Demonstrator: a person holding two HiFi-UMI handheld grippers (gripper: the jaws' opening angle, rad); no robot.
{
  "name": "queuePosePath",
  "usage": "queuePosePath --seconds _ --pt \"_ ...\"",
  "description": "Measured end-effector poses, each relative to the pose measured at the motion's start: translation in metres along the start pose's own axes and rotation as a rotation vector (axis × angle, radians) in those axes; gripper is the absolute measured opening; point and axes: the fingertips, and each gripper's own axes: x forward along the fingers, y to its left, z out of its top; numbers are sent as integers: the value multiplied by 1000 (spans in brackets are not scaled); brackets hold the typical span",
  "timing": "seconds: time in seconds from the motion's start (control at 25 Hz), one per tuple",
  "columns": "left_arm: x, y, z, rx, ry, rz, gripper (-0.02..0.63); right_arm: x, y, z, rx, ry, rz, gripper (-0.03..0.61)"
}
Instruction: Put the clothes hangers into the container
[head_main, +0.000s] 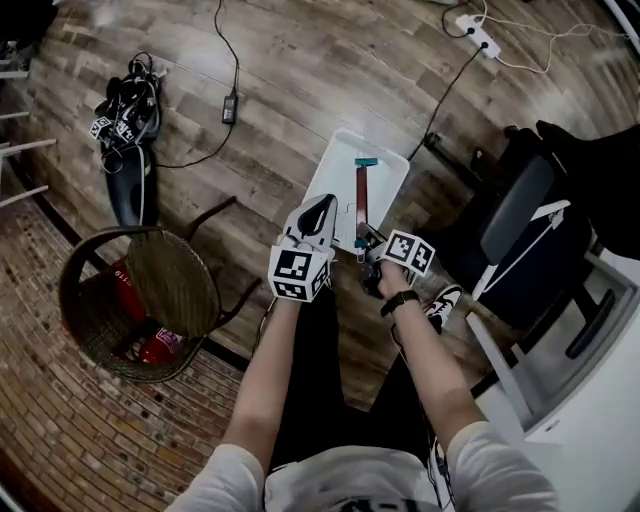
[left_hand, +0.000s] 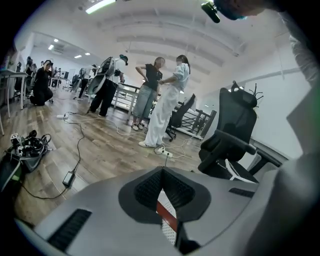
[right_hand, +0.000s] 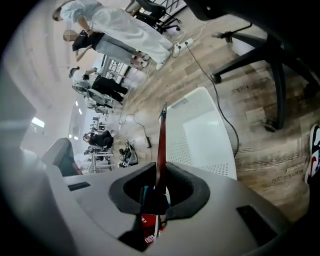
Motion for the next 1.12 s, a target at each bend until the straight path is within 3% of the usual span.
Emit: queuePosePath --seconds 0.2,0.4,0.52,0.72,0.76,0.88,0.96,1.12 --pt "35 48 -84 -29 82 22 12 98 -65 -5 63 19 -47 74" --pt "60 64 -148 -45 165 8 13 145 -128 -14 170 27 -127 74" --pt "61 70 -167 -34 195 -9 12 162 -159 -30 182 75 -214 75" --pt "62 75 -173 -26 195 -6 13 167 -188 -46 86 150 -330 84" --pt "61 75 -172 -20 196 -8 12 168 -186 -49 75 157 -324 123" --pt "60 73 -167 1 199 -13 14 168 -174 -48 73 164 -268 366" --pt "61 72 -165 0 199 -6 14 165 -168 -44 53 170 -272 435" --pt "60 64 -162 -16 198 3 14 151 -156 -40 -91 196 -309 459"
